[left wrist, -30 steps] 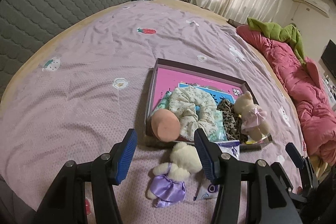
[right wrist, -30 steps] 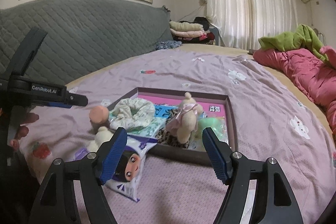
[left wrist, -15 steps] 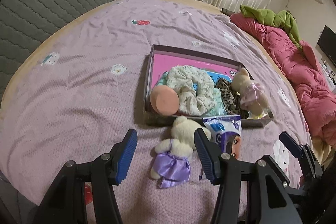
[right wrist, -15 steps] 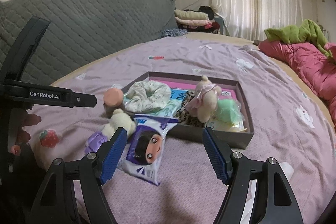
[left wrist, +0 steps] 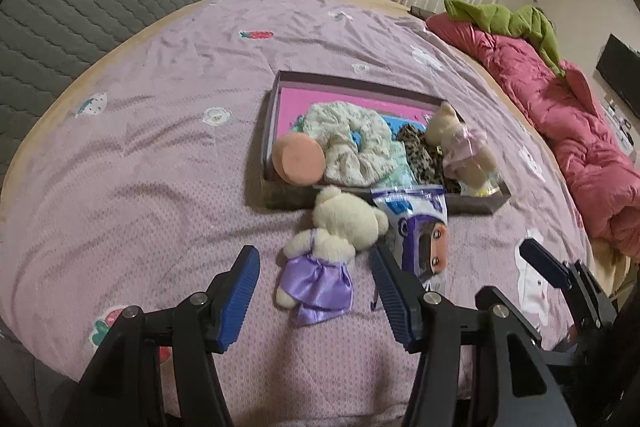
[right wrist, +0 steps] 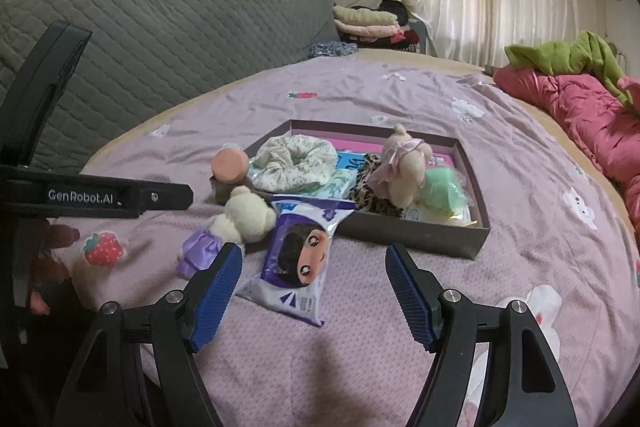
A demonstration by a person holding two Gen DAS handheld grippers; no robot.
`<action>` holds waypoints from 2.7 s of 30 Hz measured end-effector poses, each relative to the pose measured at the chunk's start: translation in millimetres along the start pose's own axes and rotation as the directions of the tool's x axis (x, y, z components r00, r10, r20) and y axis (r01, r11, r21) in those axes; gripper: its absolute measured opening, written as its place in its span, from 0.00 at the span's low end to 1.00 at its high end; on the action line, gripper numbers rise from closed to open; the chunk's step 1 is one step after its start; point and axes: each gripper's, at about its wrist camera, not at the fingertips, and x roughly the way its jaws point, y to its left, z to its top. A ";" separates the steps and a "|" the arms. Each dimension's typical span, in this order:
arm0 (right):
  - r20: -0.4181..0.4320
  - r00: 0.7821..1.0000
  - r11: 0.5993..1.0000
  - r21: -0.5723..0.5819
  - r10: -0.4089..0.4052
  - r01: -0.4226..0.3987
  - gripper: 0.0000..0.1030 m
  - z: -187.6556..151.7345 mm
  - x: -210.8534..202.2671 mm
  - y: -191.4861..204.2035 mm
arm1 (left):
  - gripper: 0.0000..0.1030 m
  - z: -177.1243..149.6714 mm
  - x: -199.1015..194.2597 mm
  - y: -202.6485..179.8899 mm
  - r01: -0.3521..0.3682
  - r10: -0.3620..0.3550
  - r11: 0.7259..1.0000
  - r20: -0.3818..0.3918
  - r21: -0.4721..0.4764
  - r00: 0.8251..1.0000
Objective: Organize soft objects
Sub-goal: 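Open both tools and move them back toward the purple-dress bear and wipes pack, then grasp the purple-dress teddy bear with the left tool while the right grasps the doll-print wipes pack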
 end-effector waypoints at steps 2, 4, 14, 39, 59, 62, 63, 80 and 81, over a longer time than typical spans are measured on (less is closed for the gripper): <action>-0.007 1.000 1.000 0.003 0.004 -0.004 0.73 -1.1 1.4 3.4 | 0.57 -3.4 2.4 -0.4 0.005 -0.005 1.000 -0.014 0.005 1.000; -0.018 1.000 1.000 0.007 0.012 -0.012 0.73 -2.5 3.8 6.2 | 0.57 -7.5 5.3 -0.6 0.013 -0.012 1.000 -0.028 0.009 1.000; -0.059 0.998 1.000 0.023 0.021 -0.020 0.73 -9.4 23.9 8.3 | 0.57 -16.7 15.9 -0.9 0.032 -0.031 0.999 -0.068 0.007 0.997; -0.111 0.993 0.994 0.099 0.048 -0.037 0.73 -6.6 104.7 -12.1 | 0.57 0.1 67.4 6.4 0.077 -0.071 0.996 -0.137 0.035 0.988; -0.129 0.990 0.997 -0.053 0.050 -0.057 0.43 -1.8 101.5 -10.2 | 0.57 6.2 102.4 -10.6 0.029 -0.017 0.997 -0.174 0.068 0.985; -0.119 0.992 0.996 -0.068 0.048 -0.056 0.42 -0.6 96.6 -11.3 | 0.57 6.9 106.3 -18.7 0.006 0.014 0.994 -0.172 0.110 0.985; -0.115 0.992 0.996 -0.071 0.049 -0.057 0.42 0.3 94.8 -12.5 | 0.57 7.2 107.1 -20.4 0.003 0.018 0.993 -0.172 0.117 0.985; -0.037 0.997 0.990 -0.120 0.063 -0.067 0.42 5.3 63.9 -6.6 | 0.48 5.1 71.4 -22.0 0.038 -0.029 0.996 -0.119 0.074 0.993; -0.027 0.998 0.990 -0.123 0.062 -0.065 0.42 6.2 61.0 -6.7 | 0.48 5.4 67.3 -21.3 0.041 -0.033 0.997 -0.114 0.071 0.993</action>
